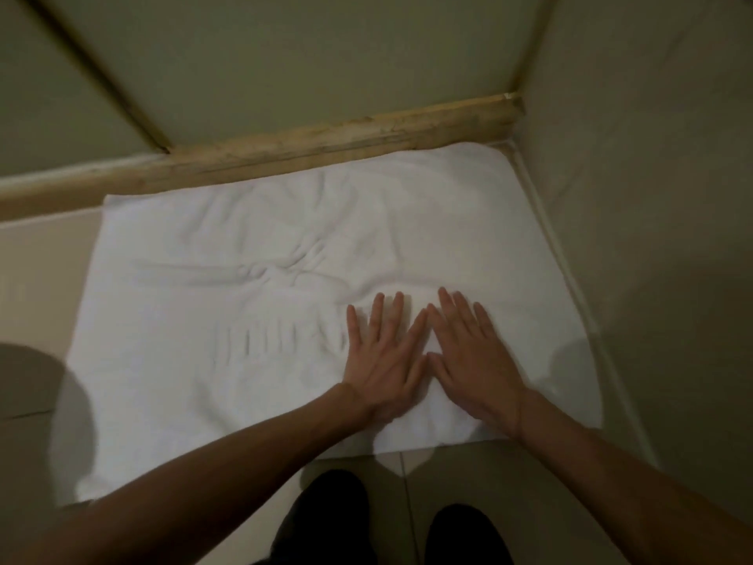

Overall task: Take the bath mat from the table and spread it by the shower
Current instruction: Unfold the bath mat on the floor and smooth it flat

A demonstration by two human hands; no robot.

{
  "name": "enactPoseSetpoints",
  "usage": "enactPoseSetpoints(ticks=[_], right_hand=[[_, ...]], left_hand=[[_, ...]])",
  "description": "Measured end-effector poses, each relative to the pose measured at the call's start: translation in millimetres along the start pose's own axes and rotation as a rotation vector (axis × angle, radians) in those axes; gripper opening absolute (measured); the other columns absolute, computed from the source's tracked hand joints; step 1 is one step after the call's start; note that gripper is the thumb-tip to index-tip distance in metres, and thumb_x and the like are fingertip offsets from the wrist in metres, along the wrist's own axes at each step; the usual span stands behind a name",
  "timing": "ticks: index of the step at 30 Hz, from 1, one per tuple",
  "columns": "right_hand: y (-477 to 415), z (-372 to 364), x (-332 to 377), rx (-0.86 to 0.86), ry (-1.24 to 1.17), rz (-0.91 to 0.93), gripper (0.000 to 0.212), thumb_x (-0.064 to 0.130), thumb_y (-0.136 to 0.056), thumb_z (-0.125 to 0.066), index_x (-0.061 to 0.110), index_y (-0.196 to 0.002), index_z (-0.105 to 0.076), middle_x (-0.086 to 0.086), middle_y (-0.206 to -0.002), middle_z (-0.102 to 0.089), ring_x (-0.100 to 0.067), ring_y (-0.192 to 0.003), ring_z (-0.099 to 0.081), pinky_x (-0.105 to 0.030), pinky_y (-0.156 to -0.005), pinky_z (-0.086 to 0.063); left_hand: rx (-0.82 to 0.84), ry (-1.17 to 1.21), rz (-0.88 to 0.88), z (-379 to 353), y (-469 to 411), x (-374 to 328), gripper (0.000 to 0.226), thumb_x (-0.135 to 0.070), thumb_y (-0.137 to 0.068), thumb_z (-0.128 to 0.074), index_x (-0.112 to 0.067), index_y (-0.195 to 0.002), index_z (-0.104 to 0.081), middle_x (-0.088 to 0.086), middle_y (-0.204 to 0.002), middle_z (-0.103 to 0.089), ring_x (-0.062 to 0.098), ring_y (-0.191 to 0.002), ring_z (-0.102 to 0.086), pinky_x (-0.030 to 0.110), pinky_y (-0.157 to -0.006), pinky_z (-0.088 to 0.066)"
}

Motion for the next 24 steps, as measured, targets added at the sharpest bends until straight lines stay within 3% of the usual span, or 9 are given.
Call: enactPoseSetpoints(ticks=[4,8,13,20,24], right_hand=[[-39,-7,38,0.021,0.067,0.183,0.068,0.047,-0.097,-0.029,0.014,-0.151,-0.004,-0.012,-0.159,0.006,-0.028,-0.146,0.008,-0.042,-0.117,0.007],[-62,-24,48,0.079,0.126,0.229,0.068,0.051,-0.096,-0.018,0.015,-0.151,-0.001,-0.014,-0.158,0.008,-0.028,-0.145,0.010,-0.044,-0.118,0.006],[-60,-26,40,0.079,0.075,0.213,0.069,0.054,-0.092,-0.013,0.015,-0.149,-0.025,-0.014,-0.157,-0.014,-0.030,-0.145,-0.011,-0.052,-0.116,-0.015],[-63,-22,40,0.073,0.052,0.188,0.074,0.057,-0.088,-0.011,0.017,-0.149,-0.024,-0.013,-0.158,-0.011,-0.029,-0.146,-0.006,-0.051,-0.117,-0.007],[-67,-11,64,-0.005,-0.007,0.233,0.071,0.052,-0.086,-0.028,0.010,-0.143,-0.037,-0.019,-0.154,-0.022,-0.035,-0.143,-0.020,-0.055,-0.114,-0.019]], left_hand=[[0.017,-0.037,0.137,0,17,54,0.069,-0.065,-0.091,0.003,-0.032,-0.150,0.020,0.007,-0.158,0.026,0.028,-0.141,0.032,0.060,-0.110,0.019],[0.097,-0.004,0.258,-6,35,98,0.072,-0.066,-0.089,-0.002,-0.033,-0.148,0.021,0.005,-0.155,0.033,0.028,-0.139,0.036,0.059,-0.109,0.021],[0.195,0.020,0.224,-18,64,115,0.072,-0.074,-0.086,-0.002,-0.042,-0.144,0.027,0.000,-0.154,0.035,0.028,-0.140,0.033,0.060,-0.105,0.024],[0.171,0.010,0.230,-20,69,117,0.071,-0.072,-0.087,0.001,-0.041,-0.145,0.027,-0.001,-0.153,0.037,0.026,-0.139,0.035,0.061,-0.108,0.021],[0.127,0.038,0.275,-15,73,137,0.070,-0.071,-0.089,-0.001,-0.040,-0.147,0.024,0.001,-0.154,0.035,0.024,-0.140,0.034,0.056,-0.111,0.021]])
Point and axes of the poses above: each hand's wrist, its own y-axis away from the middle knuckle, its own z-axis out of the back of the hand, x = y × z, the point moved 10 cm from there along -y, towards the middle knuckle
